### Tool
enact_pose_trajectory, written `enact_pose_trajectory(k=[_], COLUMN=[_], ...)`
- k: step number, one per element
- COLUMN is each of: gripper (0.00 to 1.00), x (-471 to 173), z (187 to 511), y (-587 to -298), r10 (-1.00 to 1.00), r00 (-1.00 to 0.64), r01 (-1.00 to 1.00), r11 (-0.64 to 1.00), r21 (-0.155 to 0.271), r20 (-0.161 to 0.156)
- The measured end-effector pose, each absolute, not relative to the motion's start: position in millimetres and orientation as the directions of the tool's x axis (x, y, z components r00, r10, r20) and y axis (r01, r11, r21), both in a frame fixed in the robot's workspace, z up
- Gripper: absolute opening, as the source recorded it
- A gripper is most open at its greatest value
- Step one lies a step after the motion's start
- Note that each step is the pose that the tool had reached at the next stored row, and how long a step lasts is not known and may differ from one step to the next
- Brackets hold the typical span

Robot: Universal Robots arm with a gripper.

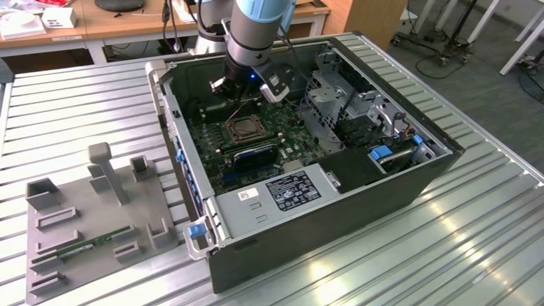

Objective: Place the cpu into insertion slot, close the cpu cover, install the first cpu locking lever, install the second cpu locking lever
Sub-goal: 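Install the first cpu locking lever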

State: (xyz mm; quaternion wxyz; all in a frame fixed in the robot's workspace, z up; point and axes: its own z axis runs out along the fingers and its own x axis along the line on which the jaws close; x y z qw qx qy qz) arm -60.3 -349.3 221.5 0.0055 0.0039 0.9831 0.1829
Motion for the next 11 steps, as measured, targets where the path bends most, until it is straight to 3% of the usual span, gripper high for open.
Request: enact_pose_trajectory(k=[11], gripper=[0.11], x=[-60.0], z=[219.6], y=[-349.3], r10=[0.01], r00=[-1.0], r01=[0.006], r11=[0.933], r21=[0.36], r20=[-0.01])
